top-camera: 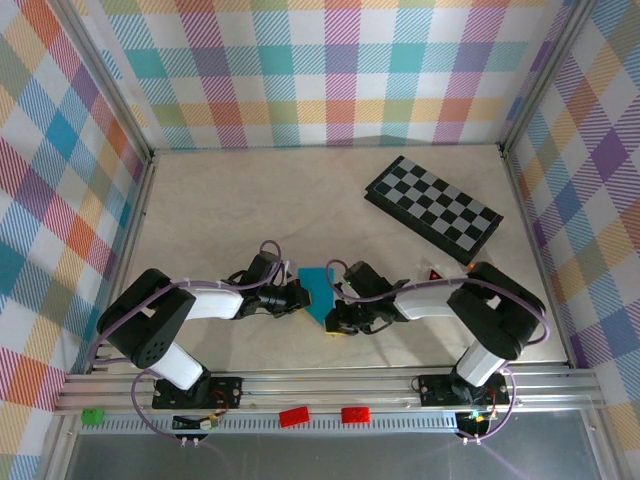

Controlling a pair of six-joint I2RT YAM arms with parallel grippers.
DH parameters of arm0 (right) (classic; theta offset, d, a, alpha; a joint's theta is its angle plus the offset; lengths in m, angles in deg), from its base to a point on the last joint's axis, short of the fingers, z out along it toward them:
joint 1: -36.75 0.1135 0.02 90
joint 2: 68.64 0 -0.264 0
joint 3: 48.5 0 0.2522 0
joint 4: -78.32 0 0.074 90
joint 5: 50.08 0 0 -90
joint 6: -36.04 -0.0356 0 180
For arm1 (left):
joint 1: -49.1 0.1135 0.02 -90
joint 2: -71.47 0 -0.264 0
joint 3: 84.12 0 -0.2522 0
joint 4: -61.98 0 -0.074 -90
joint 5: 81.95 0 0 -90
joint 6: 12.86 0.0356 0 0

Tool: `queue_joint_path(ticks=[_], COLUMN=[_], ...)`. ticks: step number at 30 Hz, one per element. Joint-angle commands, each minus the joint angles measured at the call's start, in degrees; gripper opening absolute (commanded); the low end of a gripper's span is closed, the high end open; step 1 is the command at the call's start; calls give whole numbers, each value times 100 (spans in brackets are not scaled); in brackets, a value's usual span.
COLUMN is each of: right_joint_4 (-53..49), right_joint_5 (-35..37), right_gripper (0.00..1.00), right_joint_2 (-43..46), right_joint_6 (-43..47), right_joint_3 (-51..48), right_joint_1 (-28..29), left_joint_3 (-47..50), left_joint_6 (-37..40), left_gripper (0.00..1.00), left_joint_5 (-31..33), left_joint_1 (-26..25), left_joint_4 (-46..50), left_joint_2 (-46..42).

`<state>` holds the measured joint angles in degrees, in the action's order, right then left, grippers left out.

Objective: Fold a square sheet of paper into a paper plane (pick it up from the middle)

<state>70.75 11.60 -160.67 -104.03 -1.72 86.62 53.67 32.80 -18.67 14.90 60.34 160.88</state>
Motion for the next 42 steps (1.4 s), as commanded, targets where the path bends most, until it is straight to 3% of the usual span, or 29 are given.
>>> queue_joint_path(ticks=[1,10,17,24,28,30,32,42], right_joint_4=[-351,-794,-776,-747,-680,-746,-839,-974], right_joint_5=[-155,28,268,319,272,306,344,350], right_gripper=[12,11,13,8,5,5,5,4], right_joint_2=[224,739,37,-457,-623,-624,-584,-563], right_joint_6=[149,233,177,25,-68,-58,-8,56], right_joint_3=[-448,150,816,538,426,449,480,526], right_joint_1=[32,31,-11,-36,-65,-84,-107,-188], left_joint_3=[84,93,111,-22,-451,-360,-139,307], left_joint_6=[-49,-163,-216,-168,258,226,99,-251], left_gripper=[0,0,0,3,11,23,25,12], left_joint_5=[455,299,300,126,81,-6,-80,-387], left_joint_1=[106,109,111,115,113,98,54,-430], left_joint_4=[592,488,426,504,1121,876,482,-589], left_joint_2=[100,-53,-133,-411,-733,-969,-1125,-304])
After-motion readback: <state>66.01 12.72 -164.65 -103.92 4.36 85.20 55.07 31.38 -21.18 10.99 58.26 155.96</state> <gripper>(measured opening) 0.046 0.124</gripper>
